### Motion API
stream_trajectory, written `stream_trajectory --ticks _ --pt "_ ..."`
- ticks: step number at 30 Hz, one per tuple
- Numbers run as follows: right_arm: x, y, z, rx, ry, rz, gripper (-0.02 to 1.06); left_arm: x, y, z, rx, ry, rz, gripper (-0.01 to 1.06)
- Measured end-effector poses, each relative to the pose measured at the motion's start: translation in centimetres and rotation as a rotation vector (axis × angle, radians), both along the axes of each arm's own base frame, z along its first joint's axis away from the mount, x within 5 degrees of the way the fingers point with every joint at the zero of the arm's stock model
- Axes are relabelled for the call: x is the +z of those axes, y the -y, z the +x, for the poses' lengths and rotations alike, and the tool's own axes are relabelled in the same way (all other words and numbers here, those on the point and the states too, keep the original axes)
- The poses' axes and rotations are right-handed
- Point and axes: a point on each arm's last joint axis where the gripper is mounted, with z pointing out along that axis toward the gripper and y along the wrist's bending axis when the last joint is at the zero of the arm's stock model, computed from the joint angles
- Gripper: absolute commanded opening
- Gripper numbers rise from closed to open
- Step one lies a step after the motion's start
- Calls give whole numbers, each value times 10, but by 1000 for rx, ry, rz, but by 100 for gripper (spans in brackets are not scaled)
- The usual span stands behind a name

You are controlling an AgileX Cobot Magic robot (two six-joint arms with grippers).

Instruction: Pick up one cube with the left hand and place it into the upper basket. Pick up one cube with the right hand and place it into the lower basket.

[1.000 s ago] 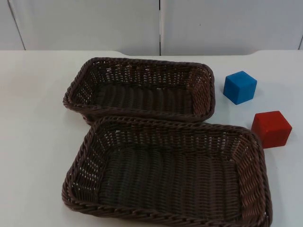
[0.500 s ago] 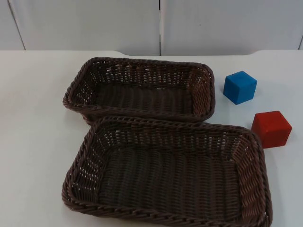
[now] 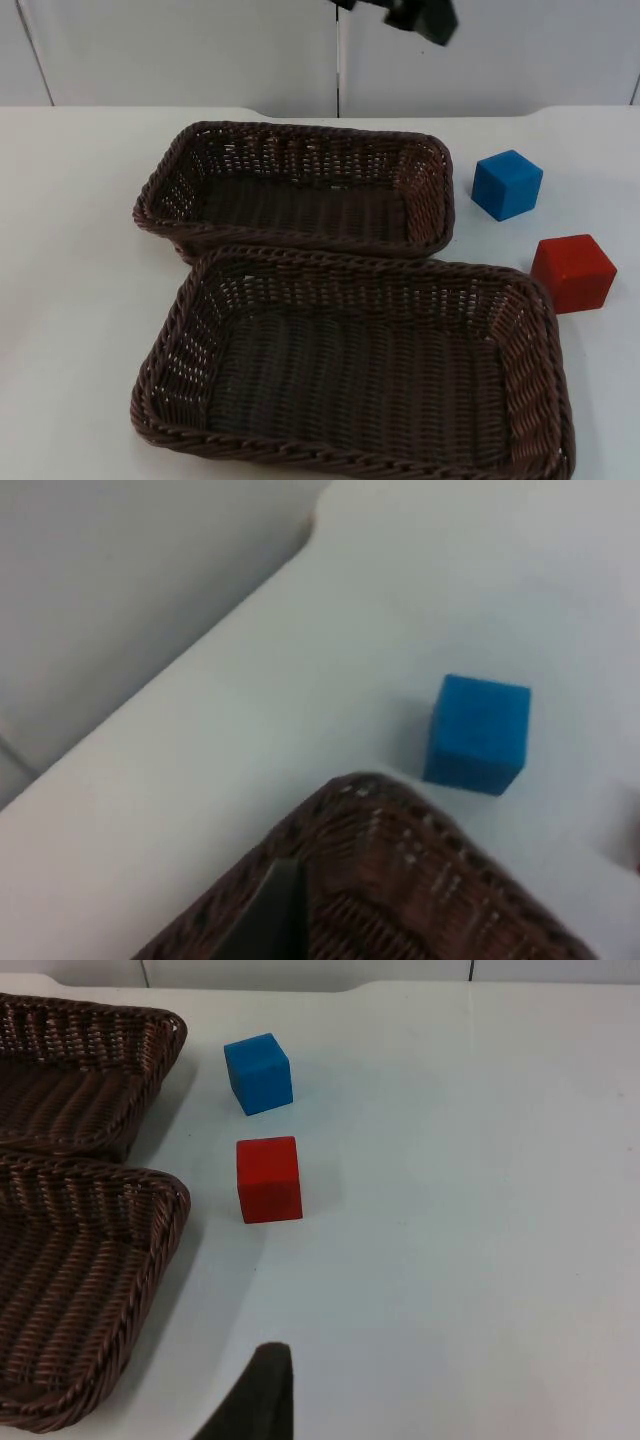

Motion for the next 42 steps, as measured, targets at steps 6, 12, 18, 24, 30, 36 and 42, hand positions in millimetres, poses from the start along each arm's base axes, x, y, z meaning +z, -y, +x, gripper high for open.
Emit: stream_trajectory --ticks 6,12,18,24,30,36,42 --pt "0 0 0 0 0 0 105 -13 36 0 -67 8 0 105" --pt "0 0 0 0 0 0 105 -20 59 -1 -105 29 -10 105" --pt "0 0 0 0 0 0 105 -43 80 3 -131 20 -4 105" --pt "0 0 0 0 0 0 105 -63 103 1 -161 46 -3 105" --pt "0 0 0 0 0 0 105 -74 117 2 -176 90 -6 105" --pt "0 0 0 0 0 0 105 -89 125 8 -181 116 -7 105" --pt "0 0 0 0 2 0 105 -104 130 13 -185 136 -2 105"
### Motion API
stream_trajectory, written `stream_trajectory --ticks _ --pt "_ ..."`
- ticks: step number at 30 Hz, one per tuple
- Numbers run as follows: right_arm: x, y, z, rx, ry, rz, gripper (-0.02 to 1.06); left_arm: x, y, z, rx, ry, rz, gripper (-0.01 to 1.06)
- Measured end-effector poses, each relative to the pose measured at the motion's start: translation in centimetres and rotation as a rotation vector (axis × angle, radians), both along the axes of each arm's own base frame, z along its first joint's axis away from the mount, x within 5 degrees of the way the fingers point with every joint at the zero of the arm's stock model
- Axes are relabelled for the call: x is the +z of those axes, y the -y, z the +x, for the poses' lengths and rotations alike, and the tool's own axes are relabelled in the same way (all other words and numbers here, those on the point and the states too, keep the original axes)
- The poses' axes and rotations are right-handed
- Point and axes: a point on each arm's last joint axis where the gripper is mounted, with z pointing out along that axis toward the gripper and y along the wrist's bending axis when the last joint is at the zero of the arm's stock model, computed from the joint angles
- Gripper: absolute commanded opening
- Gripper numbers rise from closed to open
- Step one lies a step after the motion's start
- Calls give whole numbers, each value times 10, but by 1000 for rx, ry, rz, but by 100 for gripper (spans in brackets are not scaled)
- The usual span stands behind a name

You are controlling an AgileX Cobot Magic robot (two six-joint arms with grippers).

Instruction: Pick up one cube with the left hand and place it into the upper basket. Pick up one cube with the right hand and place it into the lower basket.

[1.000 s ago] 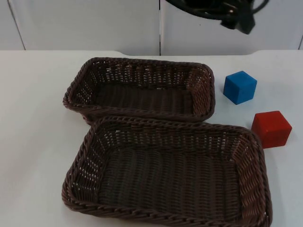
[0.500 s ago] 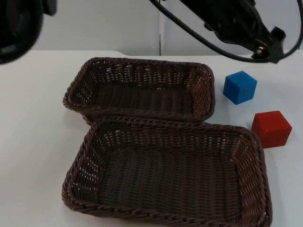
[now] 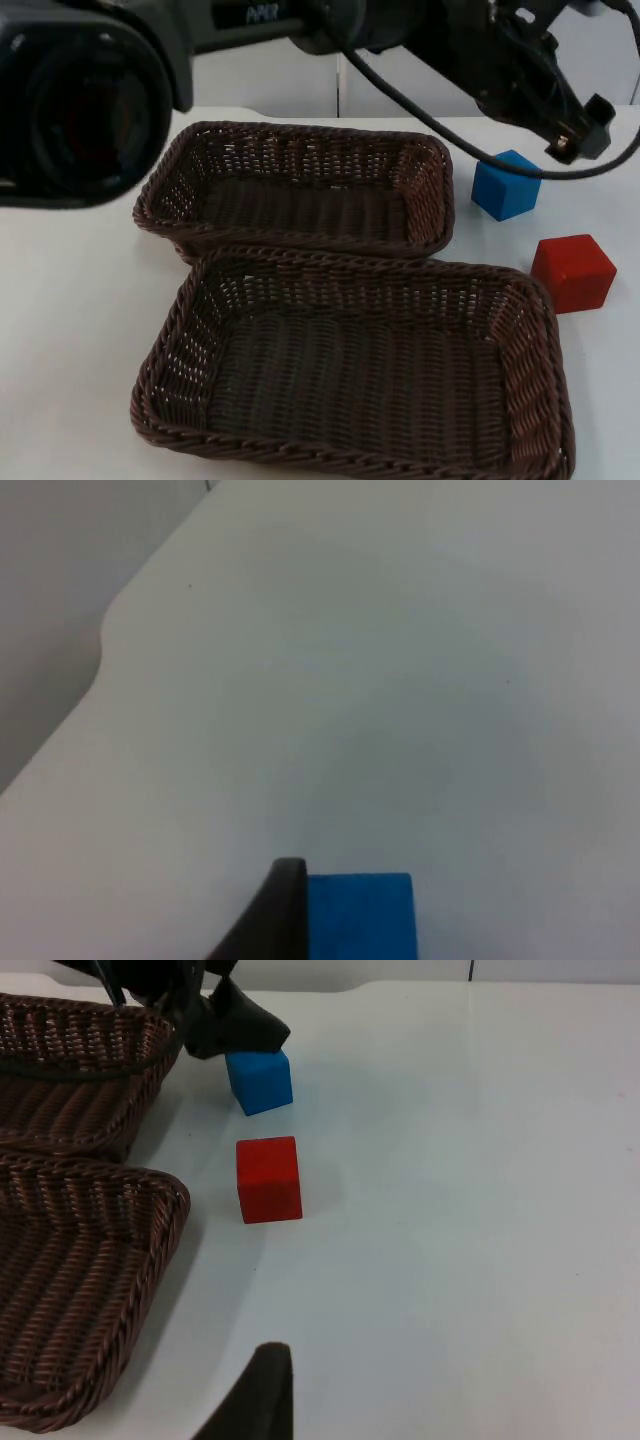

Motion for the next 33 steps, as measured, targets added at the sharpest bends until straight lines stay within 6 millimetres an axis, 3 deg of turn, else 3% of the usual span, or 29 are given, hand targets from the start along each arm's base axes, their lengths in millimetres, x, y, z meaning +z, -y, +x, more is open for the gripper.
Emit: stream_trajectory --ticks 13,27,33 --pt "0 0 0 0 0 0 105 -31 2 5 2 6 27 105" --pt "0 0 0 1 0 2 105 -33 7 3 3 35 24 105" --pt "0 0 0 1 0 2 105 -43 7 8 30 77 16 105"
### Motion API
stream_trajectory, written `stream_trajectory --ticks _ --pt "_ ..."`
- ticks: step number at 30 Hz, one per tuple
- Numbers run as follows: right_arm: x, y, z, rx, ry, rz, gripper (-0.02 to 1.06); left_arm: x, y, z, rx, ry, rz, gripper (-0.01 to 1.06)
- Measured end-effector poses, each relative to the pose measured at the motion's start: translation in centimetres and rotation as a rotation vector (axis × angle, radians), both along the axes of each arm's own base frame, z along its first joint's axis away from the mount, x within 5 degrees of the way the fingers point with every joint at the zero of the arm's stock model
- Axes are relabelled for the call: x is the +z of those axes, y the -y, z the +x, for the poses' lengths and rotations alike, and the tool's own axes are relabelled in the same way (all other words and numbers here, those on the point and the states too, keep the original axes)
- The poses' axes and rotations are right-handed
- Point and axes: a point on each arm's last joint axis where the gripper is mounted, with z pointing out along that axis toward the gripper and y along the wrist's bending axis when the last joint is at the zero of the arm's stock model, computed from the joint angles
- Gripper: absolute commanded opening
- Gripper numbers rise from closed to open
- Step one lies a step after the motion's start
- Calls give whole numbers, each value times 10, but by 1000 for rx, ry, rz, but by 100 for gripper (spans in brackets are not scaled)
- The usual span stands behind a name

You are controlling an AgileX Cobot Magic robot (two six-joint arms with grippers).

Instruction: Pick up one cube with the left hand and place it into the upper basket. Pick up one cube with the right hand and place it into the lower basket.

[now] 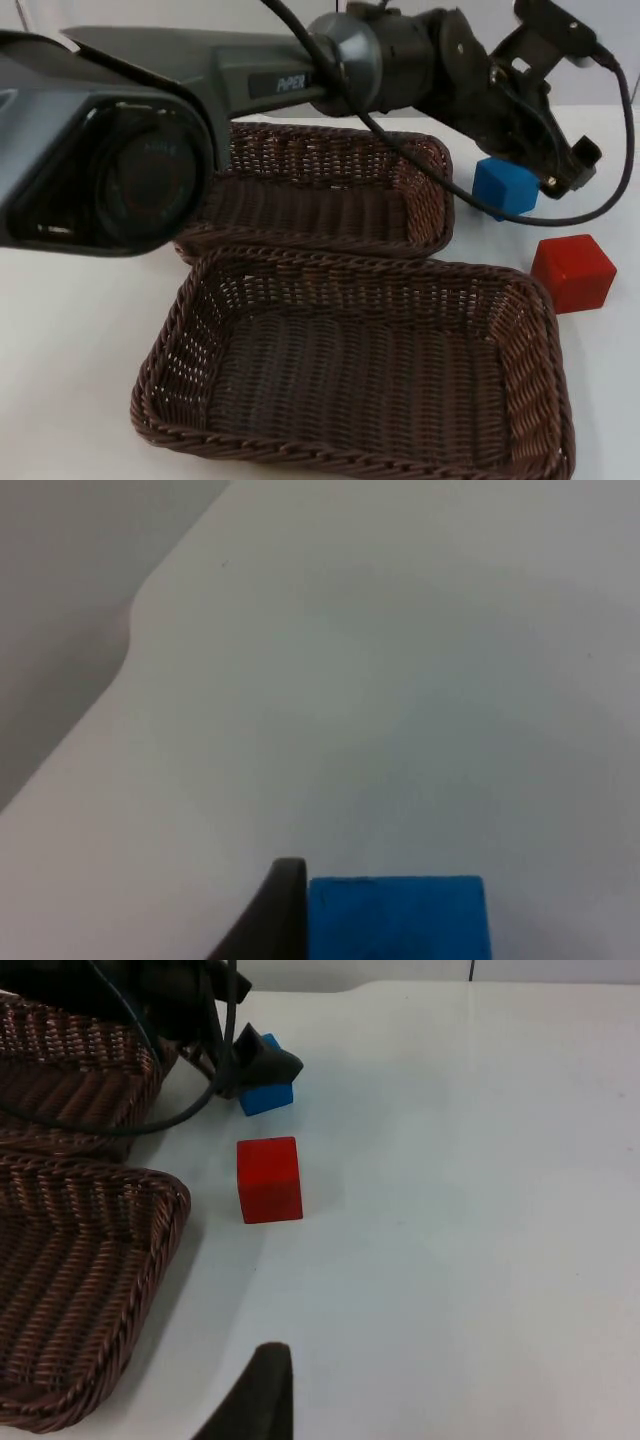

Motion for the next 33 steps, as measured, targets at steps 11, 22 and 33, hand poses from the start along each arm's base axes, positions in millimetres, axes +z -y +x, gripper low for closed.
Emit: stream_trajectory --ticks 11,22,33 --pt "0 0 0 -1 0 2 105 -33 -1 2 6 12 43 105" --pt "0 0 0 -1 0 2 105 -40 -2 5 9 48 48 105" --pt "0 0 0 -2 0 3 105 -47 -4 6 4 54 63 105"
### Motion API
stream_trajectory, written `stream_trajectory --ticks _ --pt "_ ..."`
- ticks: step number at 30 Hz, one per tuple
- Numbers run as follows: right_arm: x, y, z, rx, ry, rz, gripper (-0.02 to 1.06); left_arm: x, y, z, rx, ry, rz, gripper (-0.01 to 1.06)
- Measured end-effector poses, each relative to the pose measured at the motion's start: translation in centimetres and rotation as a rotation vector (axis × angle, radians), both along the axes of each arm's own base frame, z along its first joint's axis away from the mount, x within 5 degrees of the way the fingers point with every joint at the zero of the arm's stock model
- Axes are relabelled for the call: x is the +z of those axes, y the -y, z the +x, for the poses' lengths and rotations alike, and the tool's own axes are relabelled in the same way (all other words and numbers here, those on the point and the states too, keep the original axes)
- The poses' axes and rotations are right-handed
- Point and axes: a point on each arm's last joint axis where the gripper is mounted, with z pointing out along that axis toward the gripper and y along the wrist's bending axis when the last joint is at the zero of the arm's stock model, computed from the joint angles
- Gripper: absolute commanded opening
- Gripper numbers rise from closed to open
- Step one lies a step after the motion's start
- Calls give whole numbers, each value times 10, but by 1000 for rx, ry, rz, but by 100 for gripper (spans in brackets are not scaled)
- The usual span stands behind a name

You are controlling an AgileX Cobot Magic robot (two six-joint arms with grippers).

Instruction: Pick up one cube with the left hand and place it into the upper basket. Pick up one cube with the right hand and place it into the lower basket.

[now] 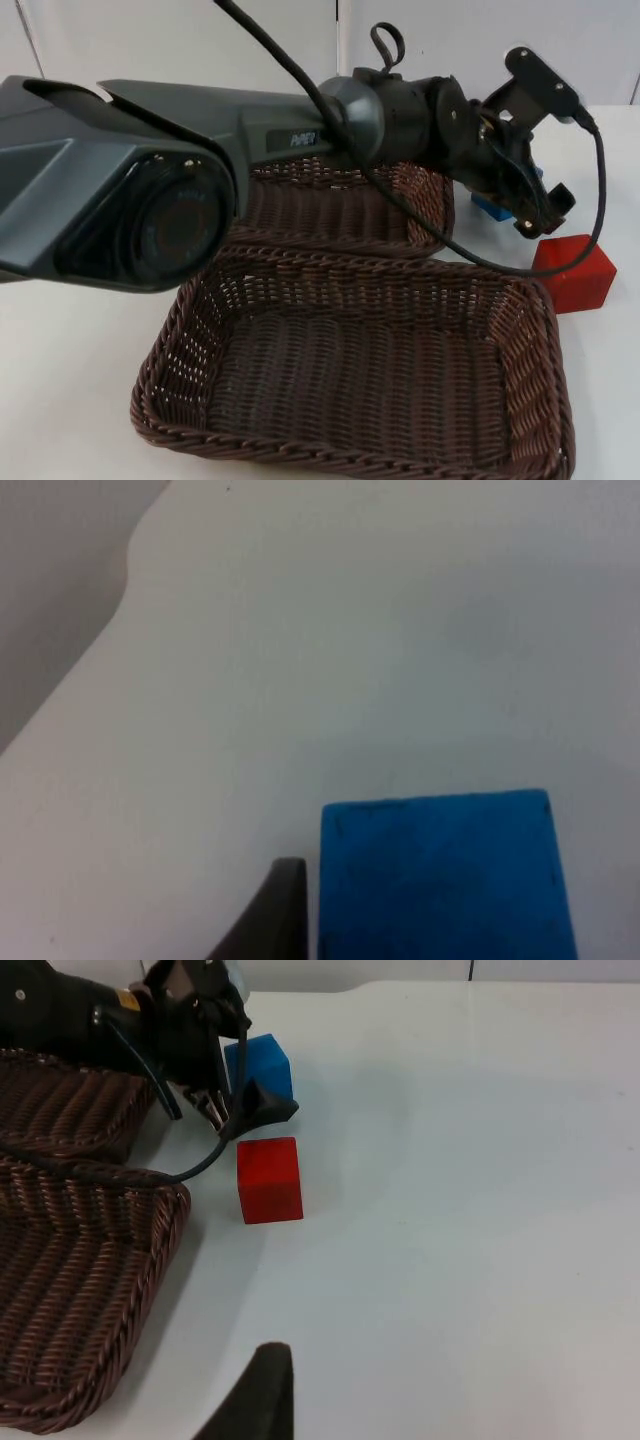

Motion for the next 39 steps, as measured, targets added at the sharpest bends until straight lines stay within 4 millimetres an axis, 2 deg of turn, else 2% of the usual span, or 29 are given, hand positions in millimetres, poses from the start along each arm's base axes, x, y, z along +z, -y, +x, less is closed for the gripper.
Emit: stream_trajectory --ticks 13,17,19,22,23,27,28,30,32,35,39 --pt "0 0 0 0 0 0 105 -4 -5 4 7 0 9 105" --pt "0 0 0 0 0 0 105 -4 -5 4 7 0 9 100" --pt "0 0 0 0 0 0 105 -4 -5 4 6 1 10 90" --pt "0 0 0 0 0 0 105 -4 -6 5 8 8 9 67" --pt "0 0 0 0 0 0 105 -3 -7 6 10 11 9 67" --pt "0 0 0 0 0 0 105 -2 -9 9 21 26 1 33" --pt "0 0 0 0 0 0 105 -2 -9 9 22 27 1 33" --pt "0 0 0 0 0 0 105 -2 -9 9 22 28 0 20" --pt "0 0 0 0 0 0 105 -2 -9 9 22 28 0 16" --pt "0 0 0 0 0 0 105 -2 -9 9 22 28 0 0" --pt "0 0 0 0 0 0 105 -2 -9 9 22 28 0 0"
